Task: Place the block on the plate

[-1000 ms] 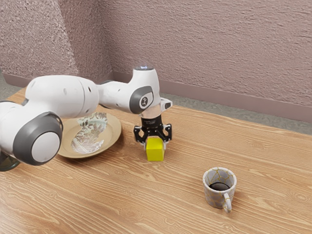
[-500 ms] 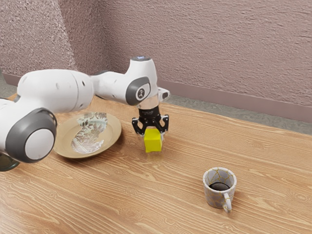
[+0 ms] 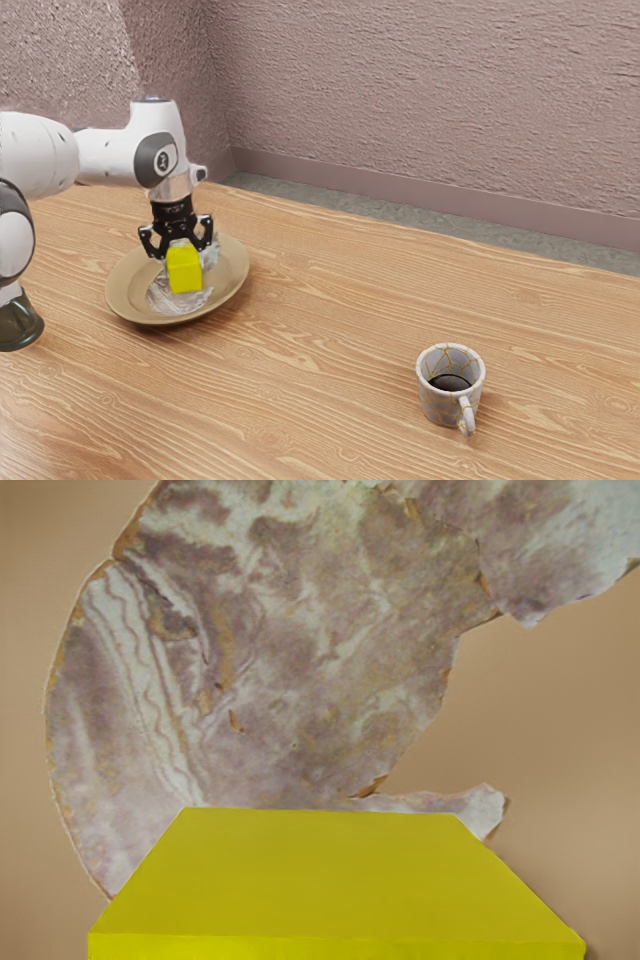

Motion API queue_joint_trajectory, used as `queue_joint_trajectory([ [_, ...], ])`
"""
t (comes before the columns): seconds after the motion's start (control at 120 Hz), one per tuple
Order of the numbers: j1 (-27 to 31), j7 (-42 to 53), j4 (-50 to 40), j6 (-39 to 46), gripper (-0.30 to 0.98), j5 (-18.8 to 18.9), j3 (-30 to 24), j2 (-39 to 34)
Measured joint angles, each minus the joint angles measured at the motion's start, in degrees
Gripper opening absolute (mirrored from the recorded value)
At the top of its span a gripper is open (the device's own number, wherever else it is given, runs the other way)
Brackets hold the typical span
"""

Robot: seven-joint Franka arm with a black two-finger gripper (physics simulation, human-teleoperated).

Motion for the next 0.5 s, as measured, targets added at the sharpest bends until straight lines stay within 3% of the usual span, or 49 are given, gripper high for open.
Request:
queue_joint_trajectory([
  [0.292,-0.2,0.6,0.5,-0.5,0.56,-0.3,0.8,-0.6],
  [0.4,-3.9,2.0,-0.1,-3.8,0.6,-0.2,1.0,-9.8],
  [0.5,-13.7,6.5,0.3,-7.6,0.63,-0.2,2.8,-19.9],
])
